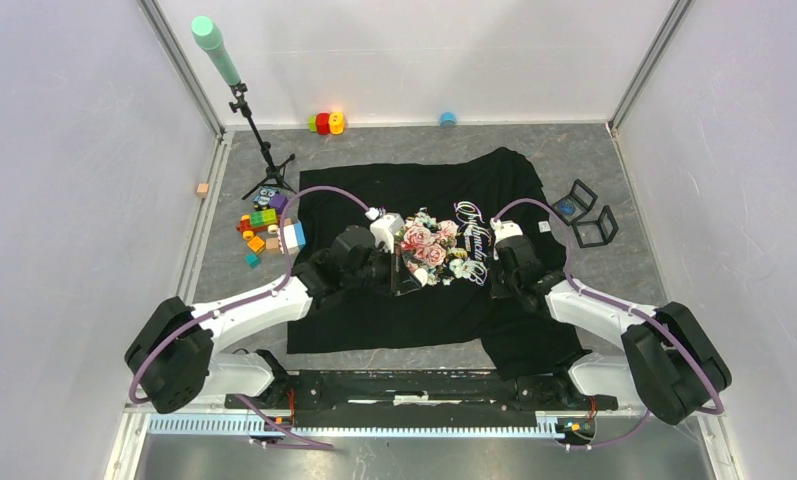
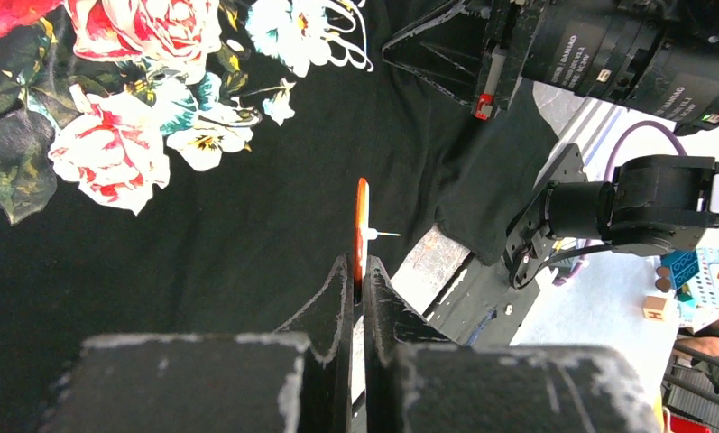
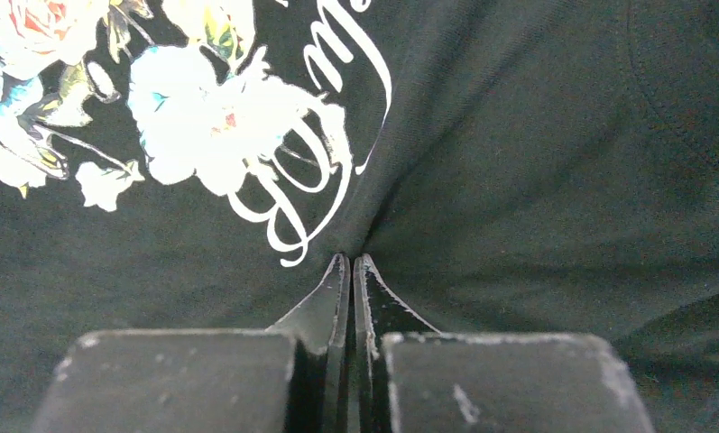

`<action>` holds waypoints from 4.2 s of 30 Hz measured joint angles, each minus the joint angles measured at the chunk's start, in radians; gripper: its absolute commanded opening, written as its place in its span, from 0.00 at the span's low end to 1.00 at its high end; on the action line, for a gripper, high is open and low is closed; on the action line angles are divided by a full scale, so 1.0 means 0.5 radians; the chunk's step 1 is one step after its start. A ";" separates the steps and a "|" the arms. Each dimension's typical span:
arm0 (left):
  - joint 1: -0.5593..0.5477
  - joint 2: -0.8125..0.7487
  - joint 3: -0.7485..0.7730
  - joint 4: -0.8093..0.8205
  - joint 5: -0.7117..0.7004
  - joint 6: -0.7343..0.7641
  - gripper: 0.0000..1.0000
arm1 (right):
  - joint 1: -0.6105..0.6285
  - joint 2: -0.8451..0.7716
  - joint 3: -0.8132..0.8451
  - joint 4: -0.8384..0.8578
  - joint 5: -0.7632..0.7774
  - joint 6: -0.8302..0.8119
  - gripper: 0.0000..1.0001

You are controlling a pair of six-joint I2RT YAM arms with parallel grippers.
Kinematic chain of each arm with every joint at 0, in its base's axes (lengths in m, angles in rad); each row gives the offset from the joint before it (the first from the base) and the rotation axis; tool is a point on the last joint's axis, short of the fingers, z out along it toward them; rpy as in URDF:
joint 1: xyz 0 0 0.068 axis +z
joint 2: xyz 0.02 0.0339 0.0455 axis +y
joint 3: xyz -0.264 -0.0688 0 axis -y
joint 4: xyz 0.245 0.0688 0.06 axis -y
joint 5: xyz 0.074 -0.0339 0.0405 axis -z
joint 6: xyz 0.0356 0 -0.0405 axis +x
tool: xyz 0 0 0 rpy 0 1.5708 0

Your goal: Pin the brooch onto the clothing

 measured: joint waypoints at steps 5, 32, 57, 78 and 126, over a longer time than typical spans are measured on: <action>-0.043 0.082 0.014 -0.011 -0.039 0.001 0.02 | 0.000 -0.022 -0.010 -0.011 0.003 0.010 0.10; -0.208 0.285 0.159 -0.027 -0.101 0.001 0.02 | 0.000 -0.142 -0.005 -0.130 -0.007 -0.043 0.30; -0.230 0.323 0.162 -0.027 -0.103 0.001 0.02 | 0.000 -0.024 0.021 -0.005 0.011 -0.071 0.23; -0.316 0.710 0.487 -0.010 -0.280 0.002 0.02 | 0.000 -0.008 -0.058 0.145 -0.007 -0.027 0.00; -0.408 1.398 1.098 -0.265 -0.518 0.038 0.02 | -0.040 -0.533 -0.535 0.771 -0.509 0.133 0.00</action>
